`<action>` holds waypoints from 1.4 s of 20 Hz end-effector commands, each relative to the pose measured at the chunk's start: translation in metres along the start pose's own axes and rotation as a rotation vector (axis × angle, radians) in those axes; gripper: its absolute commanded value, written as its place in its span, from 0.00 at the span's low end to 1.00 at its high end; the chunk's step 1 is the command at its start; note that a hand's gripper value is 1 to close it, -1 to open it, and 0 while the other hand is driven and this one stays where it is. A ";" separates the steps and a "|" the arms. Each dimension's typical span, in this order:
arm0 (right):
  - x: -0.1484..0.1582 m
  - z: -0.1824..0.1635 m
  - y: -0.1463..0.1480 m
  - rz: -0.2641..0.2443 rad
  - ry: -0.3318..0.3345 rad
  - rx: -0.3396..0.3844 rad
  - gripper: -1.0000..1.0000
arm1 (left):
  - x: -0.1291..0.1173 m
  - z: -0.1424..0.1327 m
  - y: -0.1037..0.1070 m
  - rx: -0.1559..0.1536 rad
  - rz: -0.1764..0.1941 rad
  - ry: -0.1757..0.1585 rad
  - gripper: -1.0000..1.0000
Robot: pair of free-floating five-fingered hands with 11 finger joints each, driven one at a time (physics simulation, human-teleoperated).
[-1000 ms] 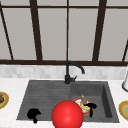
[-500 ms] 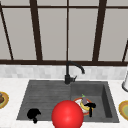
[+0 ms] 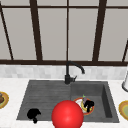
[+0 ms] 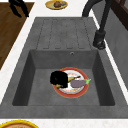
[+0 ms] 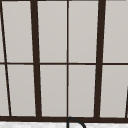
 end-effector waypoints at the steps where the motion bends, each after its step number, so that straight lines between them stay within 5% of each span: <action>1: 0.003 0.000 0.015 0.022 0.059 0.023 1.00 | 0.000 0.000 0.000 0.000 0.000 0.000 0.50; 4: 0.000 0.001 0.011 -0.041 0.030 -0.055 1.00 | 0.000 0.000 0.000 0.000 0.000 0.000 0.50; 6: 0.000 -0.004 0.009 -0.039 0.012 0.001 1.00 | 0.000 0.000 0.000 0.000 0.000 0.000 0.50; 8: 0.007 0.011 -0.014 -0.045 -0.002 -0.070 1.00 | 0.000 0.000 0.000 0.000 0.000 0.000 0.50; 10: 0.008 0.017 -0.021 -0.057 0.008 -0.030 1.00 | 0.000 0.000 0.000 0.000 0.000 0.000 0.50; 28: 0.030 0.139 -0.112 -0.028 -0.001 -0.032 1.00 | 0.000 0.000 0.000 0.000 0.000 0.000 0.50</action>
